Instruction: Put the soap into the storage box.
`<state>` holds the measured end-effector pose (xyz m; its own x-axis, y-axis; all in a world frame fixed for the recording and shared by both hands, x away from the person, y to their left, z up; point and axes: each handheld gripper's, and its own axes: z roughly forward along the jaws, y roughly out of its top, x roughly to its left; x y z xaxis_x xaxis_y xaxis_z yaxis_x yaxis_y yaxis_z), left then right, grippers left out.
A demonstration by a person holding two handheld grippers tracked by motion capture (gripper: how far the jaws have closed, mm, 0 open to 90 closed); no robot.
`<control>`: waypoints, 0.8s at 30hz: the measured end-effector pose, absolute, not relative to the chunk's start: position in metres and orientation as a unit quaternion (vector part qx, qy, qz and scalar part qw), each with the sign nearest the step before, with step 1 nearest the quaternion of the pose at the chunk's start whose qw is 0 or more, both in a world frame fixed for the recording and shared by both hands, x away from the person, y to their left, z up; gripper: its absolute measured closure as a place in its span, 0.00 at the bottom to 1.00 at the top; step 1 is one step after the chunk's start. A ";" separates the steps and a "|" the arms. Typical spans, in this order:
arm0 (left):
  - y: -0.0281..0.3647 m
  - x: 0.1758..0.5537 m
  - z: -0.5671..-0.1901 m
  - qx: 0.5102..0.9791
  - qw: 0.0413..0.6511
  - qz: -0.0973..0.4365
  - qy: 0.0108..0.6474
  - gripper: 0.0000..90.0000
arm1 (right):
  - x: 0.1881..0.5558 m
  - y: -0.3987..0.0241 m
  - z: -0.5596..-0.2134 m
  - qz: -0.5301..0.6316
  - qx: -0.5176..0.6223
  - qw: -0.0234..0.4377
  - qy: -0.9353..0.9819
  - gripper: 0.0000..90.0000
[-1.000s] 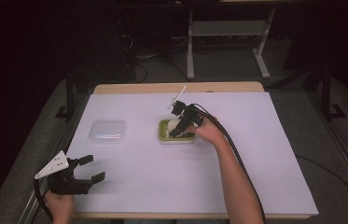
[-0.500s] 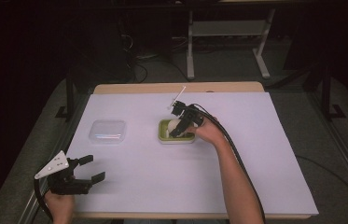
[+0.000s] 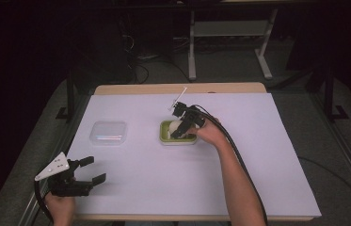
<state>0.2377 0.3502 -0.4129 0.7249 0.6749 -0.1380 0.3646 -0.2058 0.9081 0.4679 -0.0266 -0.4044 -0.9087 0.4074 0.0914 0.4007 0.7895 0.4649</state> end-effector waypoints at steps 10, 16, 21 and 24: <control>0.350 0.238 -0.413 0.762 0.531 0.146 0.341 0.15 | 0.468 -0.027 -0.404 0.242 0.212 0.009 0.947 0.25; 0.350 0.238 -0.413 0.762 0.531 0.146 0.341 0.15 | 0.468 -0.027 -0.404 0.242 0.214 0.008 0.946 0.25; 0.350 0.238 -0.413 0.762 0.531 0.146 0.341 0.15 | 0.468 -0.027 -0.404 0.243 0.213 0.010 0.946 0.25; 0.350 0.238 -0.413 0.762 0.531 0.146 0.341 0.15 | 0.469 -0.027 -0.404 0.245 0.213 0.011 0.946 0.25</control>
